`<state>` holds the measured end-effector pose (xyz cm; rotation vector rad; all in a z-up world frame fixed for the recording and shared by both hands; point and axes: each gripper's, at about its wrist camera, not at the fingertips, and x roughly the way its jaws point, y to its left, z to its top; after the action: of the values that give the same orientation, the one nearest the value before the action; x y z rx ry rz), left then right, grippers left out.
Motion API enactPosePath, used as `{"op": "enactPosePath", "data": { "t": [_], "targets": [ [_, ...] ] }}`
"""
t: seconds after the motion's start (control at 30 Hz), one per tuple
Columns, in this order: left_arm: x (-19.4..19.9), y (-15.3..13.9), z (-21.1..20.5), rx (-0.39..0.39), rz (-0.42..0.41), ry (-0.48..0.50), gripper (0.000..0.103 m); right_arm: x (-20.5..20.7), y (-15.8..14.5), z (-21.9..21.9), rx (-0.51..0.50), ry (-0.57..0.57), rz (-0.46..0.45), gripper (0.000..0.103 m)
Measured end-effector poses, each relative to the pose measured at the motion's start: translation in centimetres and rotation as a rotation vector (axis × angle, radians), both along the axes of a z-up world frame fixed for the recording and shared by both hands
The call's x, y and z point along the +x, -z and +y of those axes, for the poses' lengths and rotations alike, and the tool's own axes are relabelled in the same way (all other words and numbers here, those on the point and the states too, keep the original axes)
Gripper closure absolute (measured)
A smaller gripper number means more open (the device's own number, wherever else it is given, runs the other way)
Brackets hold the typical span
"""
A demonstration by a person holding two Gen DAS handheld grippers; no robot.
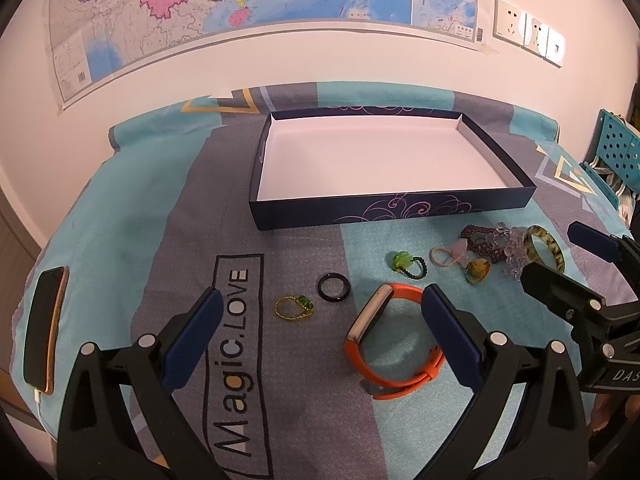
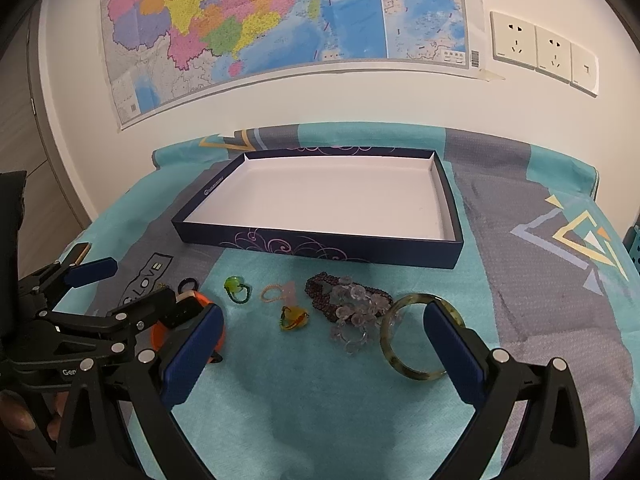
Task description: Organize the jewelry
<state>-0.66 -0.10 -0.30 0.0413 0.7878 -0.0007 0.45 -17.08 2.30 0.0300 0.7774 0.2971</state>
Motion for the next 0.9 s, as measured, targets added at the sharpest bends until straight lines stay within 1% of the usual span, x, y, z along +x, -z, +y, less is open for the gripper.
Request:
{"op": "enactPosePath", "data": {
  "t": [0.9],
  "targets": [
    [0.27,0.3,-0.06,-0.002,0.008,0.001,0.006,0.28,0.32,0.12,0.004,-0.013,0.009,0.006]
  ]
}}
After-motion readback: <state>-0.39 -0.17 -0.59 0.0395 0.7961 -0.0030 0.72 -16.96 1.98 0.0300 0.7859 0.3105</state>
